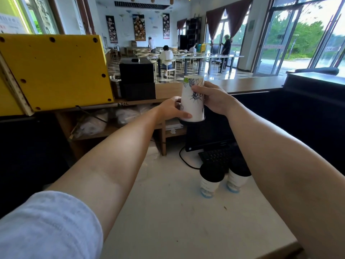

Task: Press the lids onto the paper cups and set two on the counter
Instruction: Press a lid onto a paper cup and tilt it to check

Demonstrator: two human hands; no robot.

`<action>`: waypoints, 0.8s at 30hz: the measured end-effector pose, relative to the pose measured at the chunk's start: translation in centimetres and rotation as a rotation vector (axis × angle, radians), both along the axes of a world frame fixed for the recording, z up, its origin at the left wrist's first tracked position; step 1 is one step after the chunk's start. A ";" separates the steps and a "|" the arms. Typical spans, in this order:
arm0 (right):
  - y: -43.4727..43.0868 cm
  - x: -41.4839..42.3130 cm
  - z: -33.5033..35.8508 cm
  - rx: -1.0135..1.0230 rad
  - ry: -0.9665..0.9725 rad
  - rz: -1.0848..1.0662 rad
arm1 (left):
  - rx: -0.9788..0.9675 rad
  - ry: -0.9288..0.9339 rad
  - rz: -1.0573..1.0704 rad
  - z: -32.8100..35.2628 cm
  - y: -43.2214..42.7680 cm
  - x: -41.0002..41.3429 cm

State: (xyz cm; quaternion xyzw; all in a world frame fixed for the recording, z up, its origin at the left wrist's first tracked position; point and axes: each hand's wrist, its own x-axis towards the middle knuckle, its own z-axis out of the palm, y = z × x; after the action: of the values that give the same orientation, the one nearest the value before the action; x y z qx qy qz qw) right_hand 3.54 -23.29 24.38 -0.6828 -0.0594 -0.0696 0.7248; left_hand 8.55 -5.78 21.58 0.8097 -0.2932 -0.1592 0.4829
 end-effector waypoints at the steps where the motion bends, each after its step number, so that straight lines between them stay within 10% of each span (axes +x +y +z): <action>1: 0.0 0.0 0.1 -0.007 0.004 -0.003 | -0.002 -0.001 0.001 0.0 -0.1 0.1; 11: 0.7 0.1 2.4 -0.231 0.049 -0.011 | 0.008 -0.046 -0.036 1.0 -0.4 1.0; 19: 1.0 0.2 4.4 -0.862 0.100 -0.209 | -0.016 -0.038 -0.029 0.4 -0.3 1.3; 24: 0.3 0.0 4.3 -0.773 0.062 -0.248 | -0.448 0.322 0.107 -5.3 0.1 -0.9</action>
State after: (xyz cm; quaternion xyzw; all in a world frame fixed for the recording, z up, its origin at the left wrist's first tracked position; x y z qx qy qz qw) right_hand 3.52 -22.97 28.65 -0.9088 0.0234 -0.1083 0.4022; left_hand 7.64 -5.66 16.30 0.6614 -0.1974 -0.1911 0.6979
